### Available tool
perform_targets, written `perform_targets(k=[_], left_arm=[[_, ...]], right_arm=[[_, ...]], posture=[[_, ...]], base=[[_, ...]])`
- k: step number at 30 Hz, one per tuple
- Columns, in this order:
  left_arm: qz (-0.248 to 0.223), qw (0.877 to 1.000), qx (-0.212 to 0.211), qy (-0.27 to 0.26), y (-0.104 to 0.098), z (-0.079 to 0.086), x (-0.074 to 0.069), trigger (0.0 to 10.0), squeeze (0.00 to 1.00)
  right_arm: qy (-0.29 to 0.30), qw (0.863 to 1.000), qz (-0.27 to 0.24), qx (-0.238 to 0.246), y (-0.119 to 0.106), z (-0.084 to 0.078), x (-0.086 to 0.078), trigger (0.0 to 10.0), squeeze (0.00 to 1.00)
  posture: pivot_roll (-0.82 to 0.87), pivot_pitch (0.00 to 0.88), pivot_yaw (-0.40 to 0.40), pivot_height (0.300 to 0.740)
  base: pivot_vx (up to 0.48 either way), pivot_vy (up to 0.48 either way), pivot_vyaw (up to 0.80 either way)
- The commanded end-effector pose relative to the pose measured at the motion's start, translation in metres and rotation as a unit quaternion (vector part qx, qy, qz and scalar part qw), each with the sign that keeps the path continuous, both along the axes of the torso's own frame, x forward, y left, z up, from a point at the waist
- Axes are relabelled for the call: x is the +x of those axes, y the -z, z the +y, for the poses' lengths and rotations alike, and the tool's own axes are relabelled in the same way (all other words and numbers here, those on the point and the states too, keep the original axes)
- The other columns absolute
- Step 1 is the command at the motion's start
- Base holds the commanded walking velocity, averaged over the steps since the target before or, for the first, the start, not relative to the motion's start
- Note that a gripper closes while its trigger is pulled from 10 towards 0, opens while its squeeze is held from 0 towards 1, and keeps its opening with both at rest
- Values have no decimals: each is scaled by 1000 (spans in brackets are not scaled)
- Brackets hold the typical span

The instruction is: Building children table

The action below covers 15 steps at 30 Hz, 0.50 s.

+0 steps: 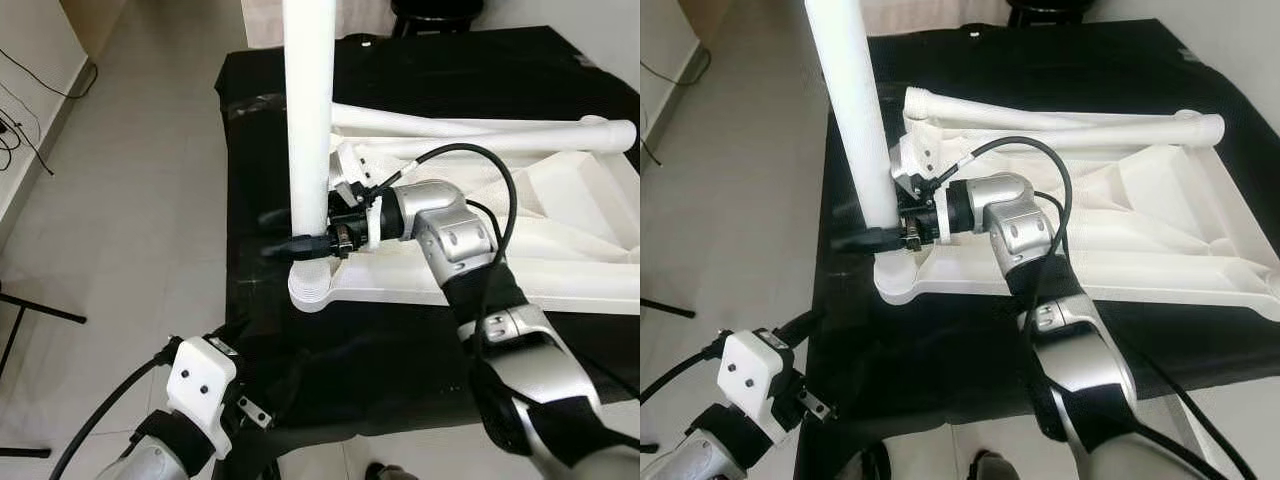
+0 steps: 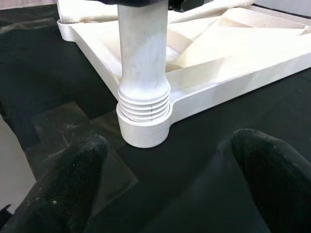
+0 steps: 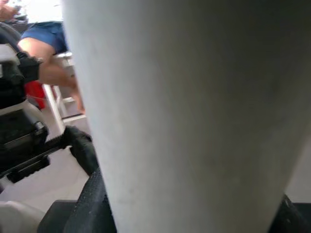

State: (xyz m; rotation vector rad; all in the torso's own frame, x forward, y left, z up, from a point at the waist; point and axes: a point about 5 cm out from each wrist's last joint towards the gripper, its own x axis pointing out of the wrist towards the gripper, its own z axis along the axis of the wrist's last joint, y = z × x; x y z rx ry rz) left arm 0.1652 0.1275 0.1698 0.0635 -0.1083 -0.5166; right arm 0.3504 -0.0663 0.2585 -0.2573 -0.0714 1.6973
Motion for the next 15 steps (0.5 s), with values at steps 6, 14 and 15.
perform_targets(k=[6,14,15], left_arm=[[-2,999,30,-17,0,0,-12,10000,0],[19,998,39,-42,2,4,-34,10000,0],[3,998,44,-39,2,6,-28,10000,0]], right_arm=[[133,991,5,-33,26,-21,9,0,0],[541,829,138,-25,86,-49,-25,0,0],[552,824,126,-28,82,-47,-33,0,0]], posture=[[104,229,-38,740],[68,252,-7,740],[63,244,-9,740]], base=[[0,0,0],[0,0,0],[0,0,0]])
